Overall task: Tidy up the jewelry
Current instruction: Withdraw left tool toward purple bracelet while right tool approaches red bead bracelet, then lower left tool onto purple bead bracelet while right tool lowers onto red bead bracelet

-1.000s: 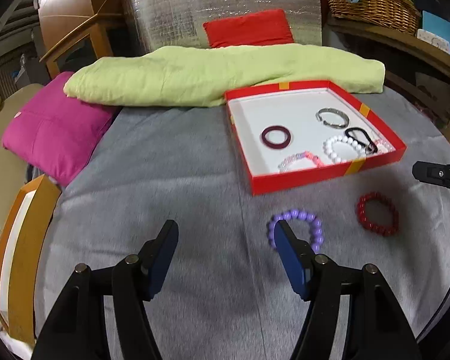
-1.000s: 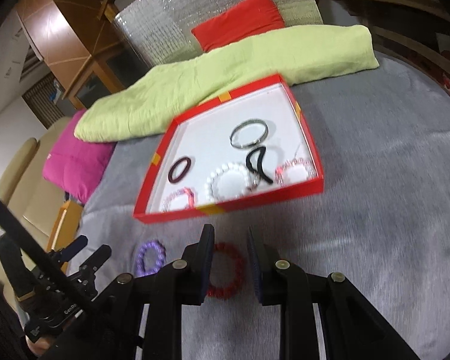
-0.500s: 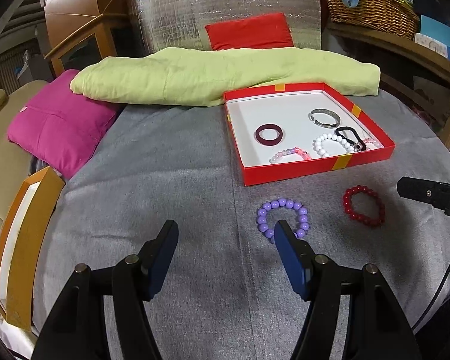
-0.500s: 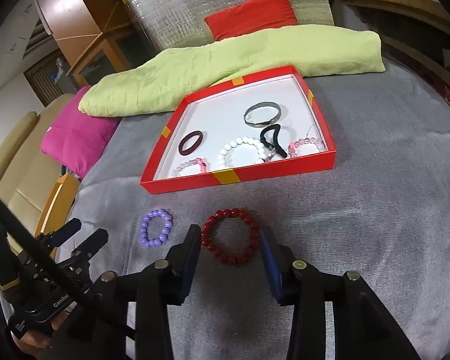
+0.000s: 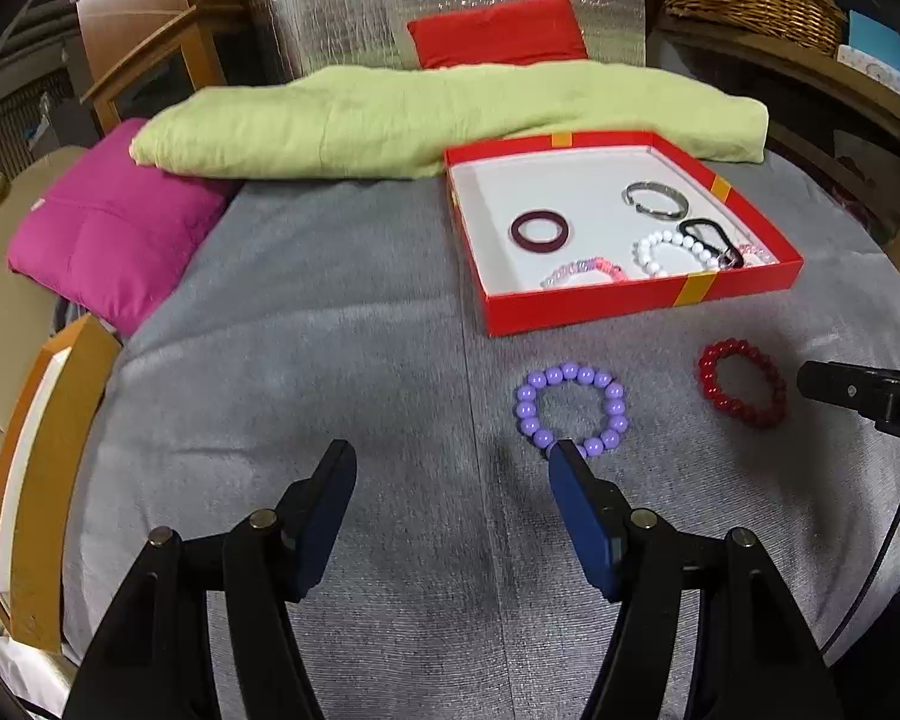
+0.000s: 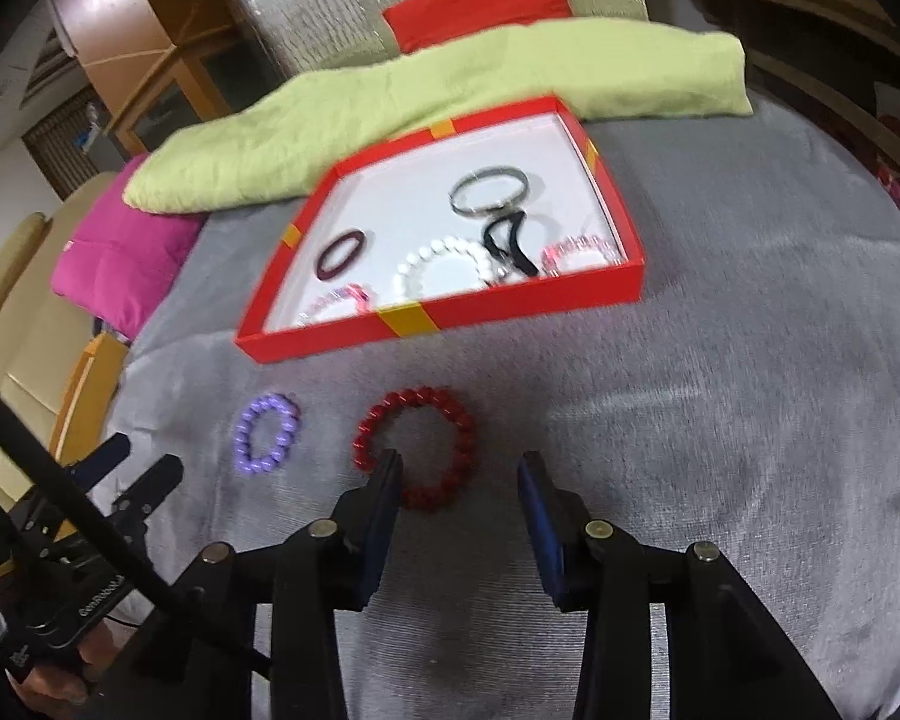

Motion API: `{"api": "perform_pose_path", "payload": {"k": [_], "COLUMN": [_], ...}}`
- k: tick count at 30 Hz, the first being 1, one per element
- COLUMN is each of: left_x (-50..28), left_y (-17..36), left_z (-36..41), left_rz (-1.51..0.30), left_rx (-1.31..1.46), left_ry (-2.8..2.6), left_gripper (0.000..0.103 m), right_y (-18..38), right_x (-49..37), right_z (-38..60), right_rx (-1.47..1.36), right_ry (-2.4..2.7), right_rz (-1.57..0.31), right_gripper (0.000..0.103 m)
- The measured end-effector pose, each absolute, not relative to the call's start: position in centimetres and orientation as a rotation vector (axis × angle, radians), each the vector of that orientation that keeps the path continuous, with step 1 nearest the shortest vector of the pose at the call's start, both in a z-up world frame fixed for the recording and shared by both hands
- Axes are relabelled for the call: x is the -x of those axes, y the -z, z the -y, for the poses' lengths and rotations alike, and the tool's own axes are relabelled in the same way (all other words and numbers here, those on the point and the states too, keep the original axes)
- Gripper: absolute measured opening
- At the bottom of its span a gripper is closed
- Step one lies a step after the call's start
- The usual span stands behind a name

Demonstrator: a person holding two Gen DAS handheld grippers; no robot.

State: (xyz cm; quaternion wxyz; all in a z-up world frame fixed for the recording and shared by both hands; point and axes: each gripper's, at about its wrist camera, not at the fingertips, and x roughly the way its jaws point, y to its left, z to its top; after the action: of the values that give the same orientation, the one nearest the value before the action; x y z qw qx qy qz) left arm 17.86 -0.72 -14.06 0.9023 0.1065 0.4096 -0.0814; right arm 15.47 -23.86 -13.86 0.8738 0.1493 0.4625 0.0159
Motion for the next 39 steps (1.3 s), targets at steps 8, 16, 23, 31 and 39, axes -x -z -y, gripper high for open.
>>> {"api": "perform_pose_path", "payload": {"k": [8, 16, 23, 31, 39], "left_x": [-18.8, -19.3, -19.7, -19.5, -20.6], "left_y": [14.8, 15.1, 15.5, 15.5, 16.5], "left_z": [0.5, 1.1, 2.1, 2.7, 3.4], "left_rz": [-0.89, -0.902, -0.908, -0.886, -0.928], "left_rx": [-0.177, -0.138, -0.14, -0.185, -0.199], "left_ry": [0.183, 0.223, 0.242, 0.234, 0.249], "left_gripper": [0.068, 0.068, 0.068, 0.066, 0.058], "right_y": [14.9, 15.9, 15.8, 15.1, 15.5], "right_x": [-16.2, -16.8, -16.7, -16.1, -16.7], "right_z": [23.3, 21.7, 20.7, 23.0, 23.7], "right_rx": [-0.27, -0.184, -0.107, -0.145, -0.22], "right_ry": [-0.023, -0.013, 0.001, 0.047, 0.02], "right_rz": [-0.98, -0.979, -0.97, -0.989, -1.027], "right_gripper": [0.023, 0.017, 0.013, 0.012, 0.021]}}
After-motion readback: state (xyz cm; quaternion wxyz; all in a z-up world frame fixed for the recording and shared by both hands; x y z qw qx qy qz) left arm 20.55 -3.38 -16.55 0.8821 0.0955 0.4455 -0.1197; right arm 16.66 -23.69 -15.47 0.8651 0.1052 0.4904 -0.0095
